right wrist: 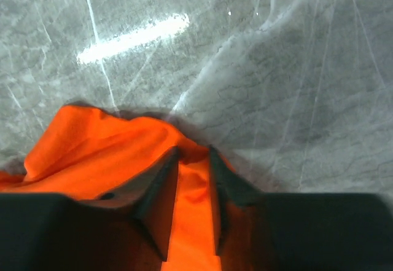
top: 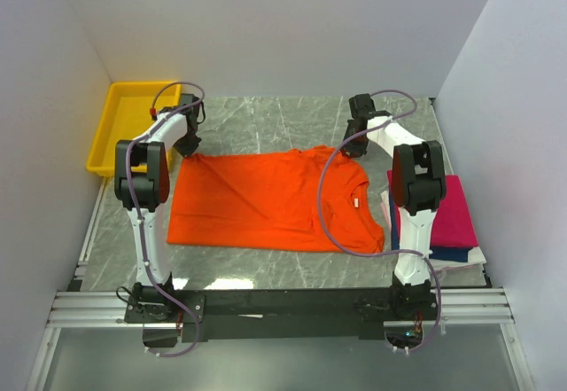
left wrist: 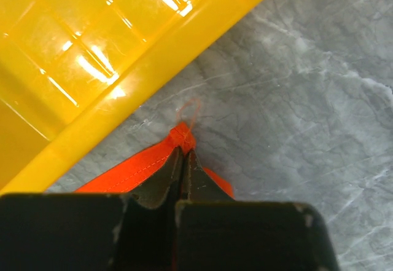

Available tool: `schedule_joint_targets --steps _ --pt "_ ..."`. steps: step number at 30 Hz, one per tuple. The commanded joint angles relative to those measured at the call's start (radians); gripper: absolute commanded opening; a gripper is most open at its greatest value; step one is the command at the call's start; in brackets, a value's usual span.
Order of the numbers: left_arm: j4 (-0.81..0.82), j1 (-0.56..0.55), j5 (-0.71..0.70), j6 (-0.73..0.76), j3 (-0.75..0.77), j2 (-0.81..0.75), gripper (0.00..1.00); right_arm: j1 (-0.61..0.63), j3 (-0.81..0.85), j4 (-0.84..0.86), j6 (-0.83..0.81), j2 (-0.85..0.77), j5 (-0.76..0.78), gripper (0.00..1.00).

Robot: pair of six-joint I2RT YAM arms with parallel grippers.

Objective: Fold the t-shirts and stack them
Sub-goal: Fold the tshirt

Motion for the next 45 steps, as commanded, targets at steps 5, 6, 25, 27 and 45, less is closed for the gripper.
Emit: schedule_joint_targets --steps 5,6,25,27,45 --pt "0.049 0.005 0.035 0.033 -0.018 -0.076 0.01 -0.007 0.038 0.011 0.024 -0.004 0.044 0.00" --pt "0.054 0.006 0.041 0.036 -0.021 -0.079 0.01 -0.007 0.037 0.015 0.024 -0.024 0.047 0.00" --pt "0.157 0.071 0.164 0.105 -0.069 -0.146 0.01 -0.056 -0.072 0.120 0.024 -0.236 0.059 0.00" --pt "0.163 0.074 0.170 0.109 -0.070 -0.152 0.01 -0.056 -0.104 0.130 0.024 -0.256 0.061 0.00" --pt "0.304 0.077 0.285 0.093 -0.402 -0.419 0.01 -0.055 -0.452 0.155 0.076 -0.602 0.081 0.00"
